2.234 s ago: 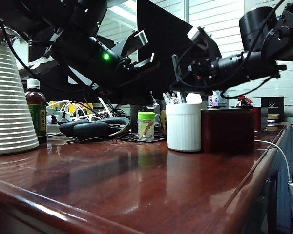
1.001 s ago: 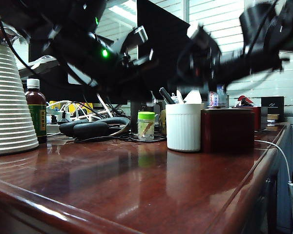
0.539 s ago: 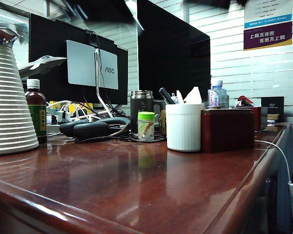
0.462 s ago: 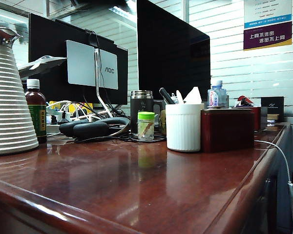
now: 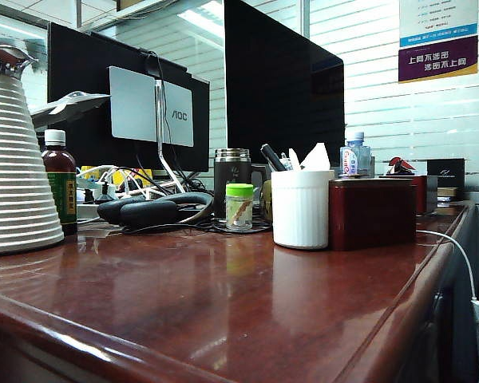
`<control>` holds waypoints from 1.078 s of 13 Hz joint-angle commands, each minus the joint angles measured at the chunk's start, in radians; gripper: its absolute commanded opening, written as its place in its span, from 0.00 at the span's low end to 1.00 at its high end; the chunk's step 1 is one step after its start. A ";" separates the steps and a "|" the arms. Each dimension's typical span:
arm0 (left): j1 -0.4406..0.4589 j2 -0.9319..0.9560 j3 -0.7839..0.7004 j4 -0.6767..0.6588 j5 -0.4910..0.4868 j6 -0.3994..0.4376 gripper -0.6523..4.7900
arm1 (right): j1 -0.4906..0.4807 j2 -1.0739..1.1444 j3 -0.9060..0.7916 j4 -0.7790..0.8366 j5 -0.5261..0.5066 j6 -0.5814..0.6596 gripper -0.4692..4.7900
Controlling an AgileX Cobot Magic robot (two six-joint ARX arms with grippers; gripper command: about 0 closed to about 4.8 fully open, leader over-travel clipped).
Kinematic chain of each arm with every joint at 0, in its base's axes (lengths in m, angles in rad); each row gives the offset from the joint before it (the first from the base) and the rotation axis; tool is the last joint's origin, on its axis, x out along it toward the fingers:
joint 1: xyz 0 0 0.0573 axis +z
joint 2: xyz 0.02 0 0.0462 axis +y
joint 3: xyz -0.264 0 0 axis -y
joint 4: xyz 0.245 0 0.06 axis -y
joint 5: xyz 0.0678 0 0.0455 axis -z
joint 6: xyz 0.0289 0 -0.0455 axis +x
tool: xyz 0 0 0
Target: Pick up all the pens on the desk and put them into the pen holder one by one.
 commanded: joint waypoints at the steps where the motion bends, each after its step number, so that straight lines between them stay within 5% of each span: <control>1: -0.001 -0.252 -0.114 -0.085 -0.018 -0.003 0.11 | -0.002 -0.308 -0.164 -0.131 0.111 0.025 0.09; 5: 0.001 -0.550 -0.363 -0.101 -0.085 -0.050 0.11 | -0.003 -0.629 -0.338 -0.315 0.154 0.084 0.09; 6: 0.000 -0.550 -0.447 -0.055 -0.084 -0.055 0.11 | -0.001 -0.590 -0.391 -0.262 0.115 0.084 0.09; 10: 0.018 -0.554 -0.735 0.263 -0.091 -0.054 0.11 | 0.005 -0.590 -0.626 -0.097 0.232 0.106 0.09; 14: 0.251 -0.554 -0.797 0.268 -0.145 -0.024 0.11 | 0.005 -0.593 -0.781 -0.097 0.302 0.109 0.09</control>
